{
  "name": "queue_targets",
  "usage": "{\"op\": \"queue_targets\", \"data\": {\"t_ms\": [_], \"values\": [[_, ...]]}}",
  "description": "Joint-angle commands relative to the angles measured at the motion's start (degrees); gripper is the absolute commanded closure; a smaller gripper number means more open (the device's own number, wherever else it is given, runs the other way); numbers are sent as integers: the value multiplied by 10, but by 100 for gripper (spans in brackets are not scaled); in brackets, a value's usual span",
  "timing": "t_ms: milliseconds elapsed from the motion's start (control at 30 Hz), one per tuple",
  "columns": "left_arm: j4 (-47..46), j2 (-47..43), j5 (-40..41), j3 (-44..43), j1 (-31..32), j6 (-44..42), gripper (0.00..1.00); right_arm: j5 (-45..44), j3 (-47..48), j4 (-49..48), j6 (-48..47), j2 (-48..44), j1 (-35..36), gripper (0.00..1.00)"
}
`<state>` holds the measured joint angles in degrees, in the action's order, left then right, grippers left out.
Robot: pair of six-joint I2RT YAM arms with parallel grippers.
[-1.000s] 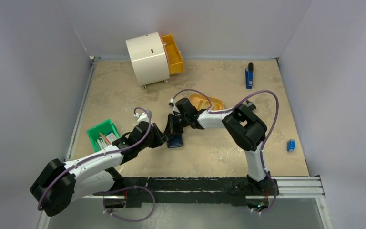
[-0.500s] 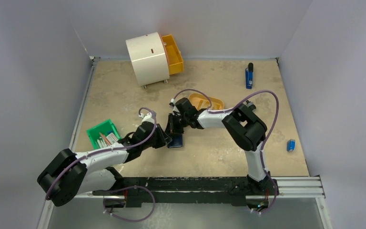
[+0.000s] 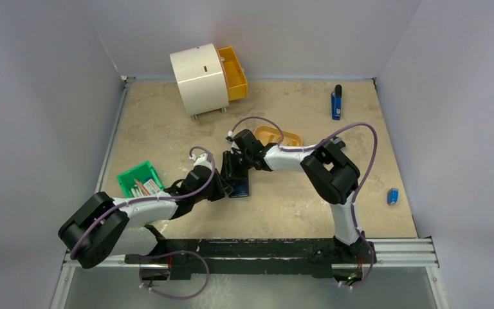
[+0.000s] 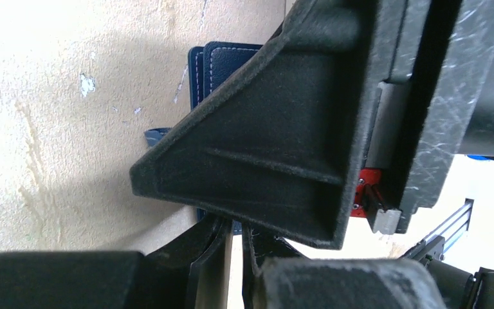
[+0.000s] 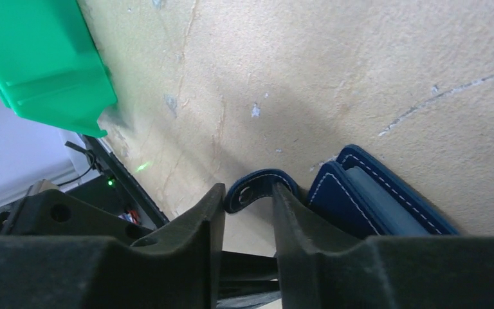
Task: Put the credit cards into the card holder
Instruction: Close the card holder at the center of the board.
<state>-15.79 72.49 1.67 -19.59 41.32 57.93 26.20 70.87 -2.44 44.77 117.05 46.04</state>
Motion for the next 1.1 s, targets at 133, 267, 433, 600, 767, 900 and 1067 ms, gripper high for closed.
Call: {"op": "queue_targets", "data": {"t_ms": [133, 267, 433, 600, 767, 900, 1067], "values": [[-9, 7, 9, 2, 1, -1, 91, -63, 53, 109, -65, -13, 6, 52], [-6, 9, 12, 7, 1, -2, 91, -73, 69, 148, -74, -34, 5, 47], [-14, 18, 12, 6, 1, 1, 91, -93, 91, 170, -83, -63, 5, 44], [-16, 29, 10, -1, 1, -1, 91, -104, 105, 183, -86, -95, 5, 41], [-13, 26, 9, -3, 1, 0, 91, -153, 103, 215, -96, -150, 4, 40], [-5, 19, 9, -6, 1, -2, 91, -189, 79, 235, -100, -223, -2, 40], [19, -7, 13, -9, 1, -5, 91, -250, -2, 239, -91, -334, -11, 41]]}}
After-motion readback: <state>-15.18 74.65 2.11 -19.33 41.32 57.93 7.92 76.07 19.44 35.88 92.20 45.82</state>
